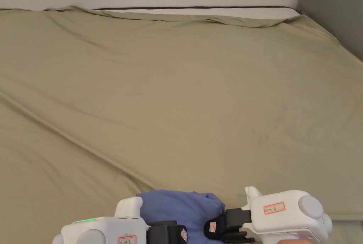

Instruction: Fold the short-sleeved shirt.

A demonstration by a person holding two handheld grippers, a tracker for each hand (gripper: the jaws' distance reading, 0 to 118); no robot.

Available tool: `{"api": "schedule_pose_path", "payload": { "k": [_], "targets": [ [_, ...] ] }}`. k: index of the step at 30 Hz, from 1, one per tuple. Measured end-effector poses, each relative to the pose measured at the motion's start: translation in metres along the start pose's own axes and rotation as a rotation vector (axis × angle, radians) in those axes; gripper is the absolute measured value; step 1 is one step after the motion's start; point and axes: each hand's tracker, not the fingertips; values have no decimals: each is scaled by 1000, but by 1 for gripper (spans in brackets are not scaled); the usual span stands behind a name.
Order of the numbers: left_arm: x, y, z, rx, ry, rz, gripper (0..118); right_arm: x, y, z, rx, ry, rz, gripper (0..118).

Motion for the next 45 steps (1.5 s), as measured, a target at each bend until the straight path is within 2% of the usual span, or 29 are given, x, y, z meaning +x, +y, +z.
{"api": "schedule_pose_path", "payload": {
  "k": [1,2,3,4,8,10,12,14,16,21,25,26,27,29,30,31,33,35,38,40,42,44,45],
  "targets": [
    [2,5,8,29,-3,-11,65,0,-1,2,2,6,-7,4],
    [3,11,13,29,-20,-14,56,-4,-6,6,3,12,-24,4],
    [2,2,23,25,-15,-20,55,-7,-8,12,-7,36,-67,4],
    [1,4,28,9,-32,-32,54,-12,-12,19,0,76,-61,4],
    [-34,9,73,-42,-180,20,54,-40,-31,55,50,338,72,4],
    [-71,17,110,-45,-179,27,54,-56,-43,74,76,409,129,4],
    [-118,19,160,-49,-106,28,54,-67,-52,90,107,411,187,4],
    [-169,24,206,-64,16,33,54,-73,-61,99,113,395,197,4],
    [-220,31,255,-93,214,75,54,-71,-67,103,107,374,185,4],
    [-315,46,353,-108,407,137,54,-62,-79,98,88,194,125,4],
    [-363,41,368,-135,615,241,54,-60,-84,94,95,198,91,4],
    [-373,37,361,-166,695,268,55,-64,-84,92,94,199,88,4],
    [-380,34,354,-187,735,291,67,-68,-85,91,94,198,89,4],
    [-386,25,338,-206,766,335,112,-77,-85,89,85,189,112,4],
    [-387,22,329,-218,806,323,118,-82,-85,89,79,181,131,4],
    [-384,20,327,-187,841,311,118,-88,-85,89,79,166,153,4],
    [-374,18,333,-72,745,357,118,-101,-84,93,102,102,209,4],
    [-369,25,350,52,721,439,118,-118,-82,100,169,-34,289,4],
    [-303,42,374,282,651,351,116,-146,-66,118,299,-294,450,4],
    [-243,57,386,415,614,237,104,-170,-47,133,419,-422,515,4],
    [-164,76,390,626,673,117,101,-196,-24,154,587,-497,528,4],
    [-91,91,385,799,668,-19,80,-236,-8,174,741,-524,551,5],
    [-52,100,379,856,638,-121,61,-258,-2,186,823,-477,579,5]
  ]
}}
